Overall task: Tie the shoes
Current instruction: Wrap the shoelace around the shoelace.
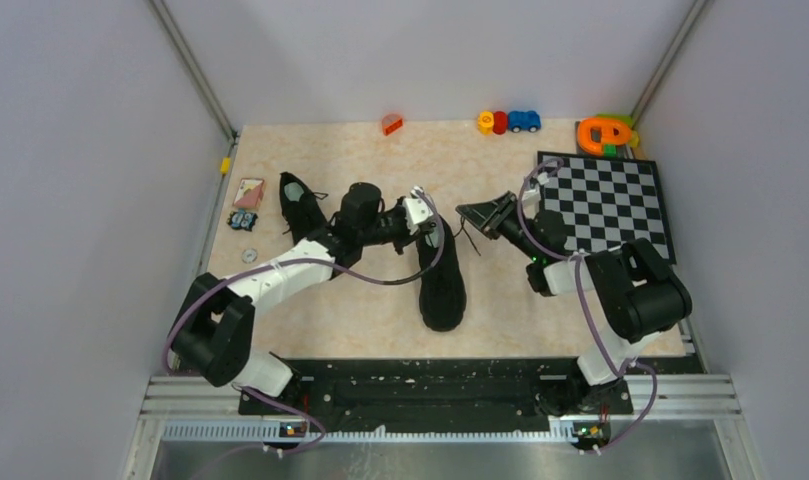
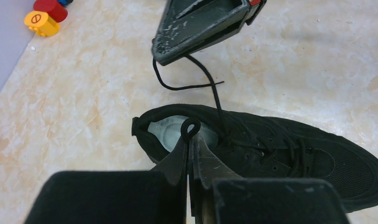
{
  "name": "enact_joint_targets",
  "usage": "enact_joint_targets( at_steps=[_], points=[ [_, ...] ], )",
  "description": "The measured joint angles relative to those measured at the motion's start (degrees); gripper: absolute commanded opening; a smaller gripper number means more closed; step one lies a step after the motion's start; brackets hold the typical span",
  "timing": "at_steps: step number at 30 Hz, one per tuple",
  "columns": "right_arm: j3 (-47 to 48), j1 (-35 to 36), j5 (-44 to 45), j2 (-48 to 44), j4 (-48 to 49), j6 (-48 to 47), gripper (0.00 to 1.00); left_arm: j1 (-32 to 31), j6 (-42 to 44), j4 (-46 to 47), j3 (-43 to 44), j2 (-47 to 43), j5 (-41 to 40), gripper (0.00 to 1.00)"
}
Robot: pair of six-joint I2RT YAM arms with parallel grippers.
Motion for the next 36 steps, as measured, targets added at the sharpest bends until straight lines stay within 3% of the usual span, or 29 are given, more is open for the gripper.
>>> enact_joint_targets(
  at_steps=[7, 16, 36],
  points=[
    [5.6, 0.0, -8.0, -1.0, -5.0, -5.2, 0.38, -0.1, 5.4, -7.6, 4.6, 2.3, 1.6, 0.0],
    [6.0, 0.2, -14.9, -0.8, -6.8, -6.9, 0.45, -1.6, 8.2, -14.3, 8.5, 4.4, 0.7, 0.0],
    [8.2, 2.0, -20.7, 0.4, -9.5, -10.3, 0.35, -2.7, 9.0, -19.8, 13.7, 8.8, -1.0, 0.0]
  ],
)
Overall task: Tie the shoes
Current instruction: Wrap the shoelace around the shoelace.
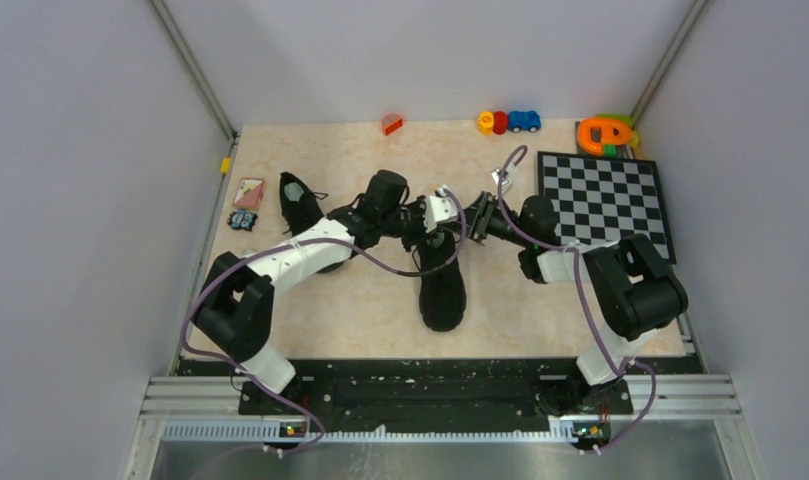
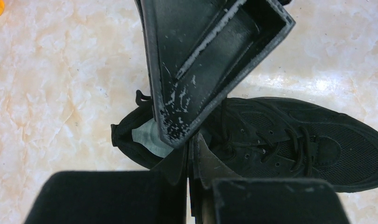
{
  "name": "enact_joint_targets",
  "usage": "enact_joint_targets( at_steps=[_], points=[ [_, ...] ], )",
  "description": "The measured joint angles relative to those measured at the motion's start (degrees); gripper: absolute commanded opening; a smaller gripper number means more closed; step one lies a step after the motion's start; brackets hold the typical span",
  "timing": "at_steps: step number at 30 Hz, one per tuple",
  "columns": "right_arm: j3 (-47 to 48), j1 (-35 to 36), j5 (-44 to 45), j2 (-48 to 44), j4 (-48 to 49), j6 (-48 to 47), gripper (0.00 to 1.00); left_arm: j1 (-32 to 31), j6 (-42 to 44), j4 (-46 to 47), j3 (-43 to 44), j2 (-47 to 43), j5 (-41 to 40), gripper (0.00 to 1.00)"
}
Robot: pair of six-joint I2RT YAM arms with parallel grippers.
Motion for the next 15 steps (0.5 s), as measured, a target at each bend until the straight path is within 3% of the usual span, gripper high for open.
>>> enact_joint_targets(
  at_steps=[4, 8, 9, 15],
  points=[
    [0.0, 0.5, -0.1, 0.0, -0.4, -1.1, 0.25, 0.0, -0.5, -0.4, 0.6, 0.7, -0.1, 0.0],
    [0.0, 0.5, -0.3, 0.0, -1.6, -2.0, 0.05, 0.0, -1.2, -0.9, 0.8, 1.0, -0.2, 0.0],
    [0.0, 0.5, -0.3, 0.0, -1.9, -2.1, 0.0, 0.0, -1.3, -1.0, 0.8, 1.1, -0.3, 0.02],
    [0.0, 0.5, -0.2, 0.0, -3.5, -3.0, 0.0, 0.0, -2.0, -0.9, 0.8, 1.1, -0.7, 0.27]
  ],
)
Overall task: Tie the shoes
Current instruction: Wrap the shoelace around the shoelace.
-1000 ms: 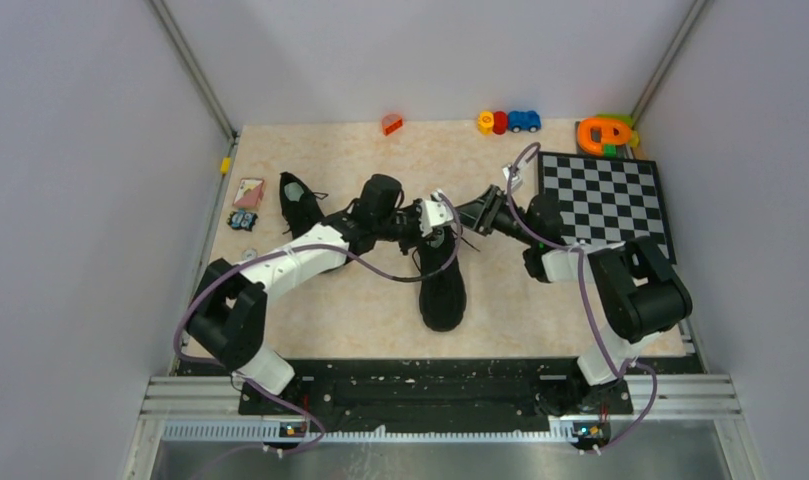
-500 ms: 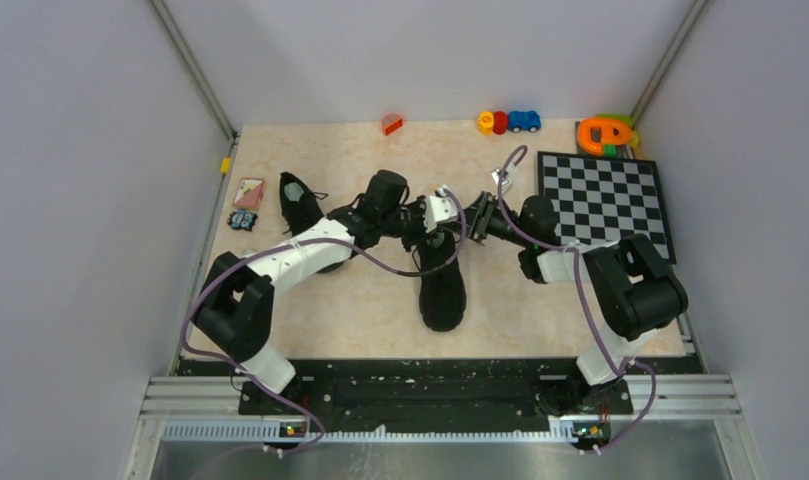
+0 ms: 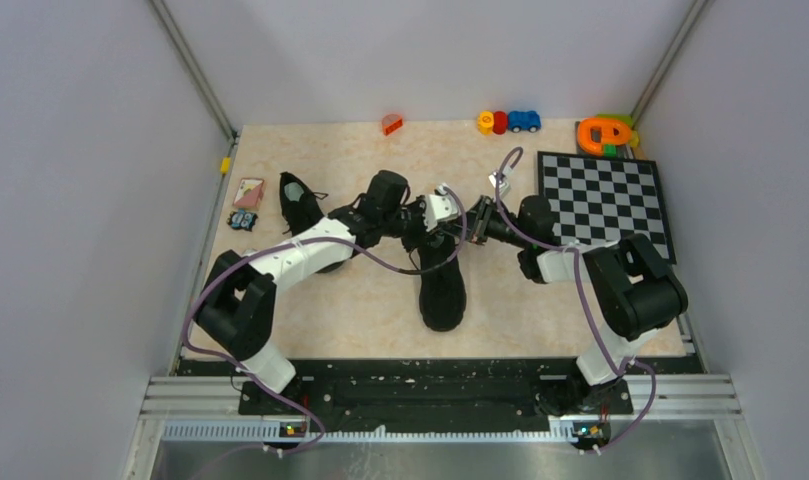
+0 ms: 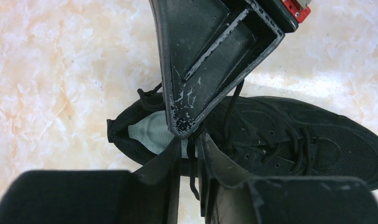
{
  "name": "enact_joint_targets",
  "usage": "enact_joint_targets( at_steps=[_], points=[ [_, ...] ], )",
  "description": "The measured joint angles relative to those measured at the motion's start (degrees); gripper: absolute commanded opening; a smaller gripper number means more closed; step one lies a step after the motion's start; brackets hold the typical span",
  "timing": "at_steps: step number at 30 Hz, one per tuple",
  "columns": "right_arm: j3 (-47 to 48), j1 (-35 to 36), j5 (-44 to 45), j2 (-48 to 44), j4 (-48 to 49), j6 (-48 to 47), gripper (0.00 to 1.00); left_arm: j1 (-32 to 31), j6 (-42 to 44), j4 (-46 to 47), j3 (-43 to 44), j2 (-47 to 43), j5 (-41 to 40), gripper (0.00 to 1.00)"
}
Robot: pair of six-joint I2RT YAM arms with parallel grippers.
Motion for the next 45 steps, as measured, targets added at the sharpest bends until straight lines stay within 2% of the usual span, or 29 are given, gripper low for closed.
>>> enact_joint_targets(
  at_steps=[3, 7, 12, 22, 28, 31, 37, 41, 45],
  points=[
    [0.1, 0.0, 0.4, 0.0, -1.8, -0.6, 0.0, 0.0, -0.7, 1.5, -1.0, -0.3, -0.5, 0.41],
    [0.5, 0.0, 0.7, -0.1, -3.3, -1.0, 0.0, 0.0, -1.1, 3.0, -4.1, -2.3, -1.0, 0.47],
    [1.2, 0.0, 0.7, -0.5, -4.3, -1.0, 0.0, 0.6, -2.3, 5.3, -7.7, -4.7, -1.0, 0.47],
    [1.5, 0.0, 0.5, -2.3, -5.2, -1.0, 0.0, 4.6, -5.9, 12.9, -11.1, -6.1, 5.3, 0.48],
    [1.5, 0.0, 0.4, -2.4, -6.0, -0.9, 0.0, 5.3, -8.2, 17.4, -11.6, -6.1, 10.8, 0.45],
    [1.5, 0.0, 0.4, -2.4, -6.0, -0.9, 0.0, 5.3, -8.7, 19.2, -11.6, -5.6, 13.2, 0.39],
    [1.5, 0.0, -0.1, -2.5, -6.0, -0.8, 0.0, 5.3, -9.0, 19.5, -11.6, -3.8, 15.2, 0.41],
    [1.5, 0.0, -0.5, -2.9, -6.0, -0.8, 0.0, 5.8, -9.0, 19.1, -11.6, -3.7, 15.9, 0.38],
    [2.1, 0.0, -0.7, -3.1, -6.1, -0.8, 0.0, 7.0, -9.7, 19.1, -11.6, -3.7, 17.0, 0.38]
  ],
)
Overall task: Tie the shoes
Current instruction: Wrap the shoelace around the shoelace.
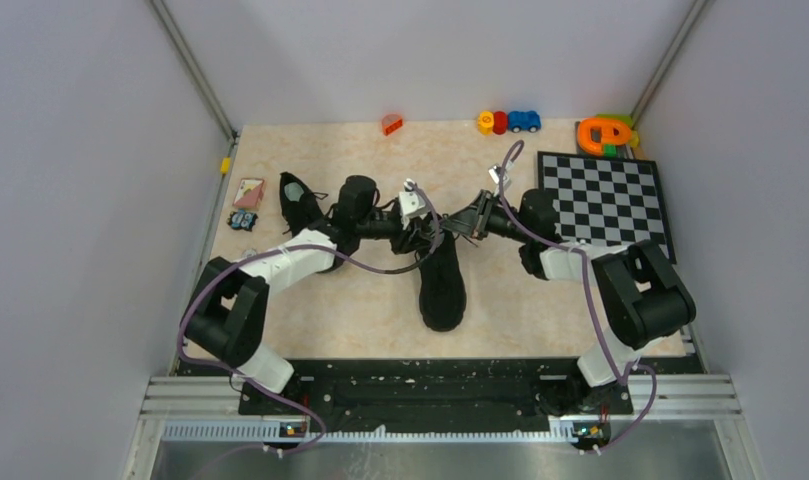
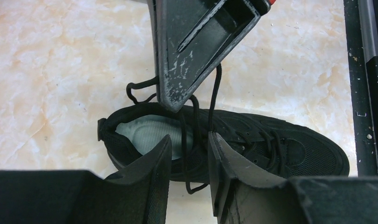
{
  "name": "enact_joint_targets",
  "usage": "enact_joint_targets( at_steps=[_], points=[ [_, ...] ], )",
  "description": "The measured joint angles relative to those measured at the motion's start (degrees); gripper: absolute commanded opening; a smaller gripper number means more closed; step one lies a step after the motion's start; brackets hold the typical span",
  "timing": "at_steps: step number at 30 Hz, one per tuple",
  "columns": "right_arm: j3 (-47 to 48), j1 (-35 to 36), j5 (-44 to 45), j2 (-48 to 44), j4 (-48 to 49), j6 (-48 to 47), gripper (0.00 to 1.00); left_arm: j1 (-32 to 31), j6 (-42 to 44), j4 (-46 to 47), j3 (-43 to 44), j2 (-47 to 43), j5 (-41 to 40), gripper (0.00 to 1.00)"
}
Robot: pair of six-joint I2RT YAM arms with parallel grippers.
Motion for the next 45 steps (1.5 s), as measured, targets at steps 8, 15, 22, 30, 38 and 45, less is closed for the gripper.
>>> enact_joint_targets(
  at_steps=[8, 15, 22, 30, 38, 45],
  points=[
    [0.1, 0.0, -0.3, -0.5, 0.1, 0.0, 0.0, 1.1, -1.7, 1.1, -0.1, 0.3, 2.2, 0.4],
    [0.1, 0.0, -0.7, -0.5, 0.0, 0.0, 0.0, 1.2, -3.2, 2.9, -0.1, 3.6, 4.5, 0.21],
    [0.1, 0.0, -0.9, -0.5, 0.0, 0.0, 0.17, 1.7, -3.3, 2.8, -0.1, 4.7, 6.7, 0.0],
    [0.2, 0.7, 0.8, -0.5, -0.6, 0.3, 0.48, 1.9, -2.9, 1.0, -0.1, 4.7, 7.5, 0.0],
    [0.7, 2.3, 4.2, -0.3, -0.3, 0.4, 0.5, 1.9, -3.7, 1.9, -0.2, 4.6, 7.6, 0.0],
    [2.7, 2.4, 10.8, -0.3, -1.6, 1.0, 0.52, 1.9, -5.0, 4.5, -1.6, 3.5, 7.6, 0.0]
  ],
)
